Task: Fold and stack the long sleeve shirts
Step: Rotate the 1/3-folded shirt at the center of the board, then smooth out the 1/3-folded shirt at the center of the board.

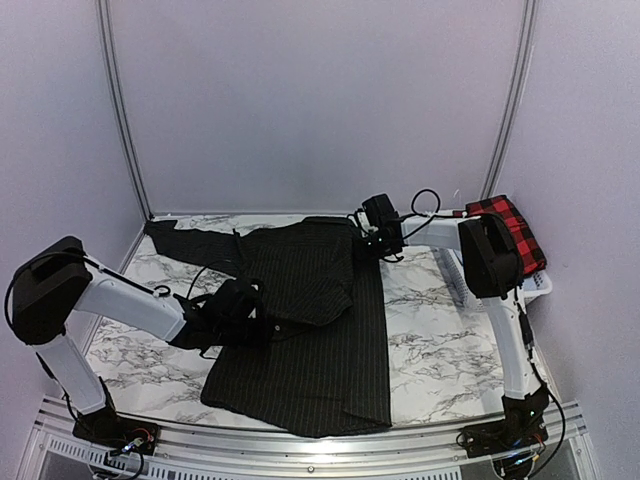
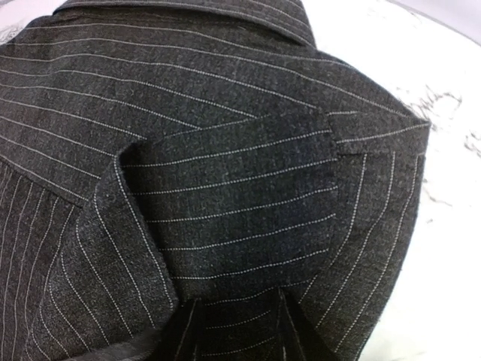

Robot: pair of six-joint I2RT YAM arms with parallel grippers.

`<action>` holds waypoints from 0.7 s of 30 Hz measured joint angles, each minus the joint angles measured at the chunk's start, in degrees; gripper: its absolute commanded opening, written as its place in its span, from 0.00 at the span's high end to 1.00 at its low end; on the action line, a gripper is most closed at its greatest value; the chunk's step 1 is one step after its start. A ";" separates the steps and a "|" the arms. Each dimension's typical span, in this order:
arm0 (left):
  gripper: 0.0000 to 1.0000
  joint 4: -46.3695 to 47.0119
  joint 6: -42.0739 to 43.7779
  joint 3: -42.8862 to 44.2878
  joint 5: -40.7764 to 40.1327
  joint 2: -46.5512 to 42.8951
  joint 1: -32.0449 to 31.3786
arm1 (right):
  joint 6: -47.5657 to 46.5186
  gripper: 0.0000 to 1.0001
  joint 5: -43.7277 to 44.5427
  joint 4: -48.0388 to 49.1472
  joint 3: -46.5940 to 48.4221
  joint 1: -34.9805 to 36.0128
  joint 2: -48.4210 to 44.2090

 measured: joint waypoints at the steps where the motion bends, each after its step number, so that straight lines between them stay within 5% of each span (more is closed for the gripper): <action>1: 1.00 -0.37 -1.05 0.28 -0.66 -0.13 -1.16 | -0.66 0.64 -0.02 -0.55 1.57 0.02 0.98; 9: 1.00 -9.86 -0.13 12.13 -6.51 -0.66 -0.70 | -3.19 0.51 0.22 -5.11 1.20 0.48 -1.18; 15: 1.00 -14.32 6.91 24.72 -7.56 -1.88 6.10 | -0.76 0.53 1.20 -7.10 -15.34 3.28 -21.77; 21: 1.00 -16.11 14.14 34.16 -6.60 -1.25 12.44 | 7.65 0.60 3.06 -6.69 -28.83 17.81 -40.94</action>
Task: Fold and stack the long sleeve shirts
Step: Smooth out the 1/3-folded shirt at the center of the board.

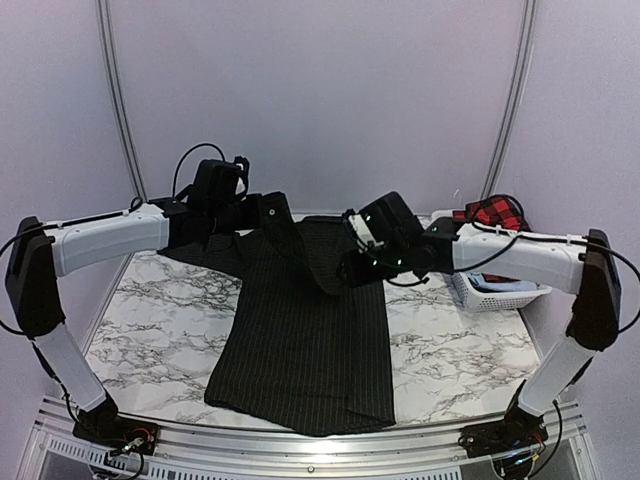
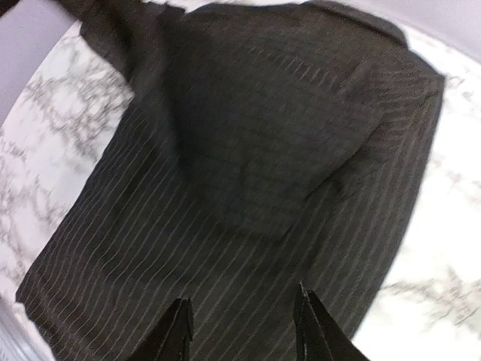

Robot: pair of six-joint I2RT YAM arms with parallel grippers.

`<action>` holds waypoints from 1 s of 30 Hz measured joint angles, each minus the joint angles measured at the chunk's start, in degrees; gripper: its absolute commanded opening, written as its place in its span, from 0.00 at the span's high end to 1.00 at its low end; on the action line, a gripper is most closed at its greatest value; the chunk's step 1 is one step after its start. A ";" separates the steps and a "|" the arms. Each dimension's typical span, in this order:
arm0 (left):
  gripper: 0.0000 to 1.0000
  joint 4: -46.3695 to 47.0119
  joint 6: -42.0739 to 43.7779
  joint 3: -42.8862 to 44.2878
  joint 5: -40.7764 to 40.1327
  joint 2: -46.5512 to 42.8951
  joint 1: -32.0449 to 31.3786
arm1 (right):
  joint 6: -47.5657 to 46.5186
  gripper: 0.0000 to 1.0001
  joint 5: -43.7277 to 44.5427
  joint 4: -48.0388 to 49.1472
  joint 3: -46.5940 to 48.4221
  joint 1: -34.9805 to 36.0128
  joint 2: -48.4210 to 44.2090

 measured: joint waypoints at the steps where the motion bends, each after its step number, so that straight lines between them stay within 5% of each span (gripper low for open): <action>1: 1.00 -0.02 1.03 1.29 0.20 0.37 0.33 | 2.34 0.61 0.50 -0.42 -1.95 2.97 -1.51; 9: 1.00 0.09 6.73 6.69 2.38 3.21 1.88 | 22.29 0.66 3.67 -9.57 -15.67 21.00 -6.38; 15: 1.00 0.39 8.46 9.84 4.24 4.76 3.85 | 34.16 0.66 3.98 -13.79 -17.55 31.76 -6.01; 26: 1.00 0.81 9.11 10.40 7.02 5.97 4.17 | 40.15 0.67 4.70 -17.18 -14.93 34.45 2.51; 30: 1.00 1.18 9.20 10.91 7.74 6.32 4.48 | 39.91 0.75 5.42 -19.08 -11.02 34.53 5.62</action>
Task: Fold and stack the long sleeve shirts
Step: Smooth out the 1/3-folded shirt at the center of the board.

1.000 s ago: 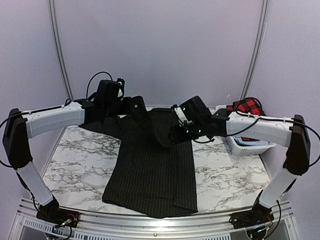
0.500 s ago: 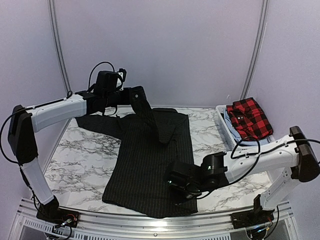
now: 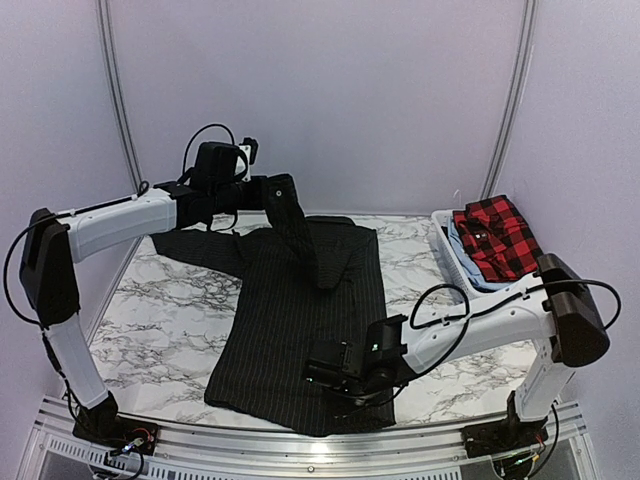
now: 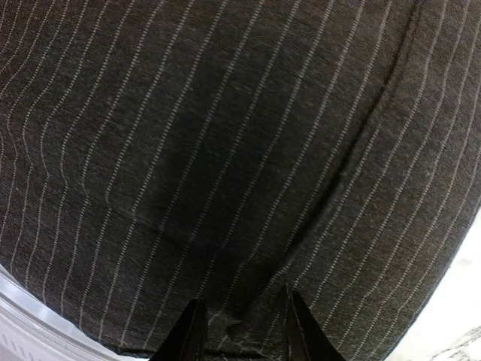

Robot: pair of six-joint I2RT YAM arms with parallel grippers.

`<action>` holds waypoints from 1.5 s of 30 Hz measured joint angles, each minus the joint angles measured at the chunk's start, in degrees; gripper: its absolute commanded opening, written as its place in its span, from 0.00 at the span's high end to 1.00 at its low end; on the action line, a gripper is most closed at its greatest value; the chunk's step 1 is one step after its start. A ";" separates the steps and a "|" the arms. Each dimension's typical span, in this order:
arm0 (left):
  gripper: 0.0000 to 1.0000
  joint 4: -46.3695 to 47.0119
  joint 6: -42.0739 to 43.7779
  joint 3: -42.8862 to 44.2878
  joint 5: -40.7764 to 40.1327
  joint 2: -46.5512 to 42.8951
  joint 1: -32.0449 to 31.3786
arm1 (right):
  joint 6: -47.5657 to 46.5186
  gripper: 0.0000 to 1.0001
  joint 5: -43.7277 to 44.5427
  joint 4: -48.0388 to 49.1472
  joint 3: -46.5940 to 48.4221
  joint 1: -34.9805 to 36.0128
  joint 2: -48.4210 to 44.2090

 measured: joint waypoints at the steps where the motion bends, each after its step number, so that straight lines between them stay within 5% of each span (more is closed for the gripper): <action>1: 1.00 0.02 0.02 0.17 0.07 0.04 0.07 | -0.09 0.78 0.04 -0.02 1.01 0.02 0.87; 11: 1.00 0.46 0.63 1.79 1.11 0.59 0.92 | -0.15 1.00 0.94 -2.75 2.19 0.22 1.99; 45: 1.00 0.94 8.35 16.65 0.85 3.28 3.85 | -4.79 1.00 1.20 -5.84 7.82 1.77 0.66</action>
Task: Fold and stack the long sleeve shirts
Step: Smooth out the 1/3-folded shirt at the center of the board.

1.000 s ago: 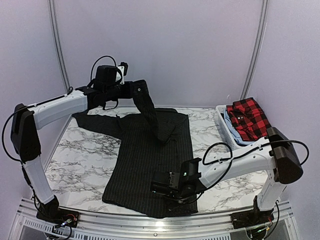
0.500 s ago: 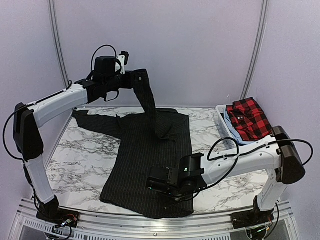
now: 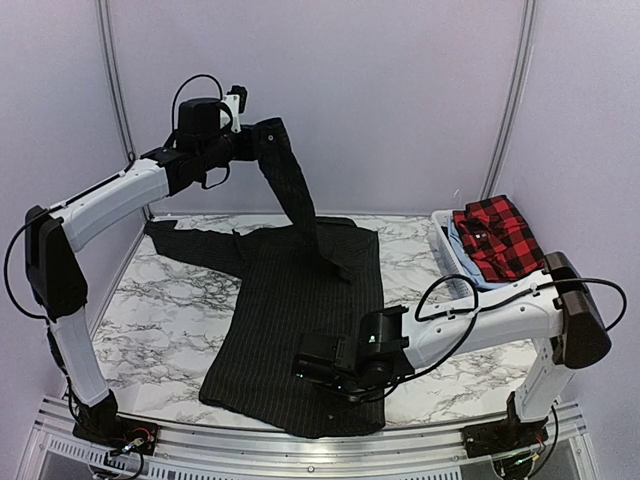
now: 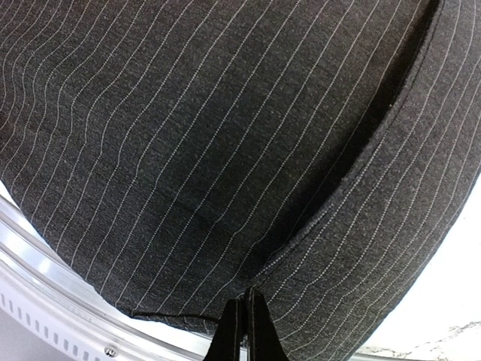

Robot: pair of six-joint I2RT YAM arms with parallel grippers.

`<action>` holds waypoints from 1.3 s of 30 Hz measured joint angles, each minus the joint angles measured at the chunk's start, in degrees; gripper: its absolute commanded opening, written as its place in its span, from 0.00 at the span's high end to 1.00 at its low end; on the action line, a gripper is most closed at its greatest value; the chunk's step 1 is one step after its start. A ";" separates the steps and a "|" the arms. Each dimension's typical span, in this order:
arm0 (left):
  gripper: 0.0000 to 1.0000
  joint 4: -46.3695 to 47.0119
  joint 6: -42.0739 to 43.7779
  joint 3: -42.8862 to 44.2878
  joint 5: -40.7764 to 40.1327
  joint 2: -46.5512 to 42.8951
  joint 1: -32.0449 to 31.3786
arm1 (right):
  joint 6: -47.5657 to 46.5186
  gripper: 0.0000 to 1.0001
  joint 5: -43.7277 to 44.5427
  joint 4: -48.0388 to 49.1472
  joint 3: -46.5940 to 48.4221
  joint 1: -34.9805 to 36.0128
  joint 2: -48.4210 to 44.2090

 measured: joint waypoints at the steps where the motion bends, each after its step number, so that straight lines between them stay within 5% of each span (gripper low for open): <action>1: 1.00 0.02 0.02 0.44 -0.07 0.00 0.20 | -0.11 1.00 -0.11 0.09 0.00 0.00 0.00; 39: 1.00 0.09 -0.13 5.46 -1.46 0.42 4.52 | -5.09 1.00 -3.69 4.87 1.36 -0.02 0.13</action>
